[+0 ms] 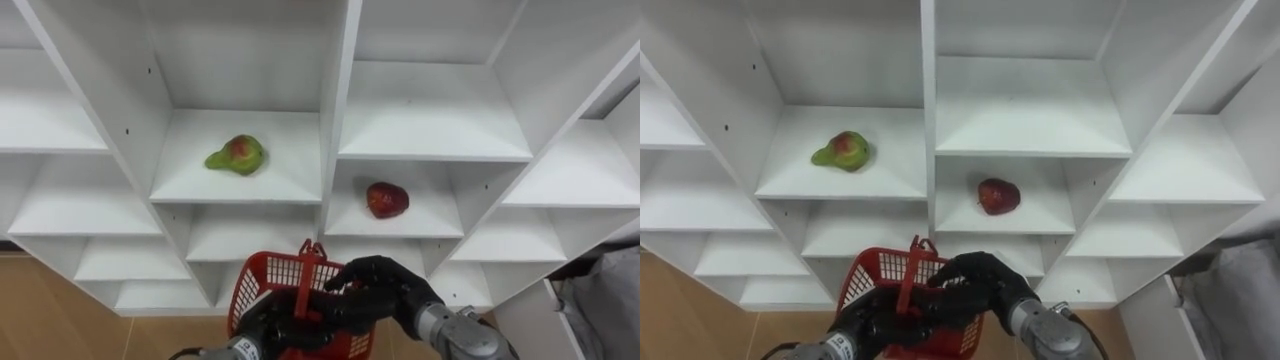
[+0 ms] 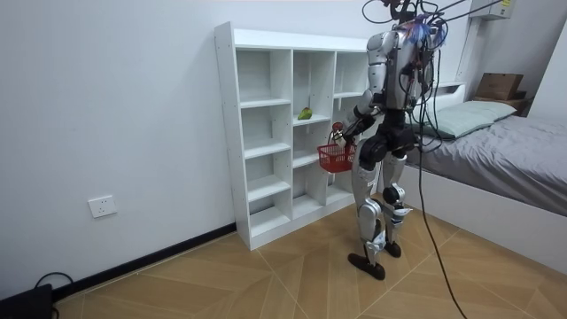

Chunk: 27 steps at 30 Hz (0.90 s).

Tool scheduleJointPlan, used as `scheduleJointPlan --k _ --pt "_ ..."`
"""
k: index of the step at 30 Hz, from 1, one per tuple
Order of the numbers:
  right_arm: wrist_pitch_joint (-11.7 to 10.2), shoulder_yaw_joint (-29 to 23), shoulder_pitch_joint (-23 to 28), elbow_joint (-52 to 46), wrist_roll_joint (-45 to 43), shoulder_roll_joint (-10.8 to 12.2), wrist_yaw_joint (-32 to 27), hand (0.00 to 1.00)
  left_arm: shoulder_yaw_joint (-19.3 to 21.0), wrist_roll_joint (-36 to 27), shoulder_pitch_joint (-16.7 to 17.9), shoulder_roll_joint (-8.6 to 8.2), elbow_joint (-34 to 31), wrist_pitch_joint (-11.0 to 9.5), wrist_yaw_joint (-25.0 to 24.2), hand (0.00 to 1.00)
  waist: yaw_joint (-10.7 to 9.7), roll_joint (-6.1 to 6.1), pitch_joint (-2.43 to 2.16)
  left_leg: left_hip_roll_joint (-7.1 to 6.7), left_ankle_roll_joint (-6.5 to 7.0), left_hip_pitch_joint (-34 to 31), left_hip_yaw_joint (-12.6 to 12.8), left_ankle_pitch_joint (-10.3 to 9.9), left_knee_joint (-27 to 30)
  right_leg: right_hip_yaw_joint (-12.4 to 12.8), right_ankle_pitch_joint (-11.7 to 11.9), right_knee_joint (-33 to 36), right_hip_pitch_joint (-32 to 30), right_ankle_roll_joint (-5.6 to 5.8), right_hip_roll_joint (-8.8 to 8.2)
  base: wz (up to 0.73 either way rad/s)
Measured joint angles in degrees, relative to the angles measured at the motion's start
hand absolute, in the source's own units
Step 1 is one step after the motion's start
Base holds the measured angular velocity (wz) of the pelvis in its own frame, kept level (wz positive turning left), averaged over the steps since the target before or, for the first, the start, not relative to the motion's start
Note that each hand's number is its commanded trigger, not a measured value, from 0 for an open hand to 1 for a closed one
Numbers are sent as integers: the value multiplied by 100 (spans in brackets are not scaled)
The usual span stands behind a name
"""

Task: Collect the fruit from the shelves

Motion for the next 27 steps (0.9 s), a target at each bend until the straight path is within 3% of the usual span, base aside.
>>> scheduleJointPlan --k 27 --pt "1 -133 -19 -120 3 -9 -580 0 14 -9 64 86 1 21 0 100 -11 -14 -16 0 0 42 4 0 -3 0 3 21 33 -2 0 0"
